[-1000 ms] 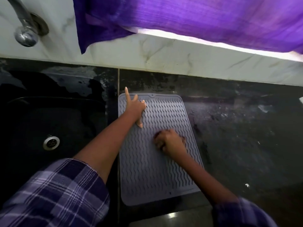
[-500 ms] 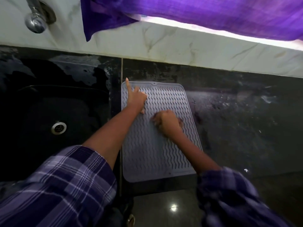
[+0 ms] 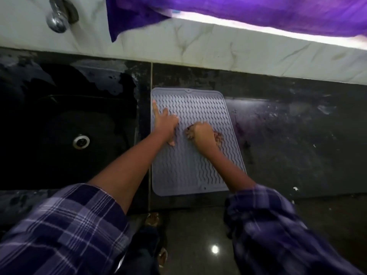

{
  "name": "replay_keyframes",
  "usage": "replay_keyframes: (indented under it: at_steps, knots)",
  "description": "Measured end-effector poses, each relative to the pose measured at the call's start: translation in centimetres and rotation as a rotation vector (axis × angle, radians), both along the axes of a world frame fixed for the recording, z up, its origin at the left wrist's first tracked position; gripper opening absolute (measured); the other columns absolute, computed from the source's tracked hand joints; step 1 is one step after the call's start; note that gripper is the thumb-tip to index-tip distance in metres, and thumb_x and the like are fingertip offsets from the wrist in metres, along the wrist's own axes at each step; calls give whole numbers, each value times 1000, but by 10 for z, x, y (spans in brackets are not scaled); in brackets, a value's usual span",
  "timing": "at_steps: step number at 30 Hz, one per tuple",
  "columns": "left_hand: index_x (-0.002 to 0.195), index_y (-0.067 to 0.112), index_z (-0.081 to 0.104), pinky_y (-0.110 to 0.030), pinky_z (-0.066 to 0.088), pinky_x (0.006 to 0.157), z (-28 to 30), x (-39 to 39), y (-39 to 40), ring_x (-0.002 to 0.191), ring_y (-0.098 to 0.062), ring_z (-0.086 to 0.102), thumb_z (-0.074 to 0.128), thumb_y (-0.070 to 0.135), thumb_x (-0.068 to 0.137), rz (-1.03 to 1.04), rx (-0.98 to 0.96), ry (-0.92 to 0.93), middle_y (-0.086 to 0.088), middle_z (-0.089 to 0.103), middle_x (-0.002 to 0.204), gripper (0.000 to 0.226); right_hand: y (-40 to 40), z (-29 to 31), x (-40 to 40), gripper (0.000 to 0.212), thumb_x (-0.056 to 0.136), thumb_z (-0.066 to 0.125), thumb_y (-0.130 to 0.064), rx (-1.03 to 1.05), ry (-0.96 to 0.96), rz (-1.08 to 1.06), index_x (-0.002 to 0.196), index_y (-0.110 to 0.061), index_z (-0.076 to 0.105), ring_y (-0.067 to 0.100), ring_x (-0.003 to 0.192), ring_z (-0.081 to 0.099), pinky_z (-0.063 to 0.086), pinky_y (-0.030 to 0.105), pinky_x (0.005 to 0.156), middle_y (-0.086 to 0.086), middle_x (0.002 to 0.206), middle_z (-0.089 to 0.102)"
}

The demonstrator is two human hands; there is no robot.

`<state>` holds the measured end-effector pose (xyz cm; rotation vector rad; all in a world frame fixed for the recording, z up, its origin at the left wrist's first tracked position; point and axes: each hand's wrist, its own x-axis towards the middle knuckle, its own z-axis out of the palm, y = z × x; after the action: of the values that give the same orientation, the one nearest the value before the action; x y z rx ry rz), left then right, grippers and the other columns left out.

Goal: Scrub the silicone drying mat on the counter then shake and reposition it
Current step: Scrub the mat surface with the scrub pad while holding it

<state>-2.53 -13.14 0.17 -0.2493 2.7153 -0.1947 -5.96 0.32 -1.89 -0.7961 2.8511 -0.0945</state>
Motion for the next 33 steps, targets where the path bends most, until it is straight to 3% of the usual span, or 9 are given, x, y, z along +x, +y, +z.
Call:
replay_keyframes:
  at_steps: [4,8,12,15,17,20,25,29,33]
  knots:
    - [138,17,44,-72,-7,106,4,4,7,145,-32,19,77,59,64,10,-31,-19,-3,47,142,91,73,5,88,20,89,58,-20,-74,-174,71,108,-15,66,19,113,52,41,28,99,2,118,63]
    - [144,18,37,-71,-4,108,7,14,13,146,-32,17,72,60,71,31,-93,-15,-4,39,148,92,82,37,77,18,87,60,-14,136,-498,102,103,-13,70,20,103,65,52,35,96,5,112,69]
    - [143,17,39,-71,-2,109,6,21,17,147,-32,17,69,55,77,58,-72,-3,-3,40,149,82,28,46,9,18,88,58,-8,-117,-289,-5,97,-10,73,18,99,67,53,34,96,6,107,73]
    - [144,15,36,-71,-1,109,5,23,17,144,-32,20,66,59,78,74,-93,-20,-3,40,146,84,4,14,-1,24,91,55,-6,25,-86,-29,112,-8,67,25,109,59,47,34,101,12,114,67]
    - [147,13,30,-71,0,109,5,23,16,145,-32,19,64,60,78,67,-102,-22,-4,37,148,90,14,-2,17,21,93,52,-8,27,11,-9,107,-6,67,26,108,58,45,35,100,11,113,68]
    - [149,10,25,-72,1,109,7,23,15,145,-33,18,65,60,78,66,-80,-33,-7,35,149,96,55,-3,68,19,89,59,-20,10,-163,4,104,-13,68,21,107,59,44,34,100,4,112,67]
    - [153,14,12,-71,0,110,8,21,12,147,-35,12,65,61,77,24,-84,-48,-9,25,156,104,87,34,77,17,85,59,-7,58,-528,114,97,-13,70,16,99,67,54,34,94,4,108,71]
    - [155,16,1,-71,-1,111,5,10,12,149,-36,4,67,61,76,-48,-130,-76,-10,13,160,113,37,51,-5,20,84,61,-2,-214,-307,-21,98,-10,74,16,101,68,53,35,97,6,109,73]
    - [155,19,-1,-72,-4,109,-1,-3,10,149,-36,0,70,63,71,-83,-180,-120,-8,8,162,118,16,11,-24,23,91,54,-9,15,-60,-89,109,-7,68,25,108,61,47,35,100,12,115,68]
